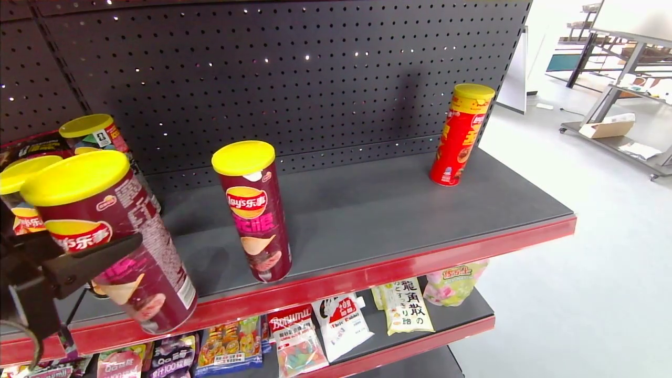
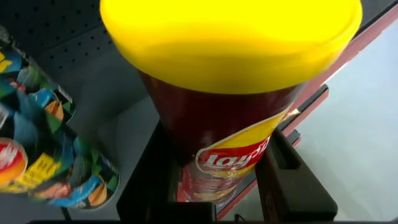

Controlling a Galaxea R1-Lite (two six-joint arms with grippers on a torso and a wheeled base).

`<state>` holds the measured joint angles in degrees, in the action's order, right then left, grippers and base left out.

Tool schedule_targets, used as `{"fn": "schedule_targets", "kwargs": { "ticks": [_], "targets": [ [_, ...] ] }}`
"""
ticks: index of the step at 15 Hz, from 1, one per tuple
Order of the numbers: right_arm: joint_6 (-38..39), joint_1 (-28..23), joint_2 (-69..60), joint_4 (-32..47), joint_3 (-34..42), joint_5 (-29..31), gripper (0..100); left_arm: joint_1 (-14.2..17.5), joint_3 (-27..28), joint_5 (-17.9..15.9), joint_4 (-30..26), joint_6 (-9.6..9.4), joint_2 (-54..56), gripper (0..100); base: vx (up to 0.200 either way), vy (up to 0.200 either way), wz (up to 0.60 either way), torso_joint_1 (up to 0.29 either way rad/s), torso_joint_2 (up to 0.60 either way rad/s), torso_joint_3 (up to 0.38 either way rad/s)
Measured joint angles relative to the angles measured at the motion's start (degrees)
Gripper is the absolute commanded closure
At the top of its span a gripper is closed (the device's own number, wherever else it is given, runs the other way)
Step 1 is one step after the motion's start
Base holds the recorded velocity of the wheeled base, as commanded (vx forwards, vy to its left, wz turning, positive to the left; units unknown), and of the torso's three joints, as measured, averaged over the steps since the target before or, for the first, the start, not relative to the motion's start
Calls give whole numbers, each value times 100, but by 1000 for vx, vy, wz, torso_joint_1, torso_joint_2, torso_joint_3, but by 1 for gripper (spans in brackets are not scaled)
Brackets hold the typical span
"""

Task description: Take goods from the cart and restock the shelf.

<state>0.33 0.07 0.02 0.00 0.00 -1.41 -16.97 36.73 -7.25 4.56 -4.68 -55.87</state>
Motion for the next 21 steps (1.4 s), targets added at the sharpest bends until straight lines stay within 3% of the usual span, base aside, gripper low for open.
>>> {"fn": "schedule_targets", "kwargs": {
  "ticks": [4,8,12,13,16,21],
  "targets": [
    [0,0,0,0,0,2,0,13,684,45,195,-98,-1019,100,0,0,0,0,0,0],
    [-1,0,0,0,0,0,0,143,1213,79,868,-126,-2039,100,0,0,0,0,0,0],
    [0,0,0,0,0,-2,0,276,1619,83,1103,-188,-2804,100,0,0,0,0,0,0],
    [0,0,0,0,0,-2,0,295,1704,68,1440,-185,-3004,100,0,0,0,0,0,0],
    [0,2,0,0,0,0,0,336,1822,-141,2272,-183,-3526,100,0,0,0,0,0,0],
    [0,0,0,0,0,-2,0,380,2382,-385,2343,-172,-4137,100,0,0,0,0,0,0]
  ]
}}
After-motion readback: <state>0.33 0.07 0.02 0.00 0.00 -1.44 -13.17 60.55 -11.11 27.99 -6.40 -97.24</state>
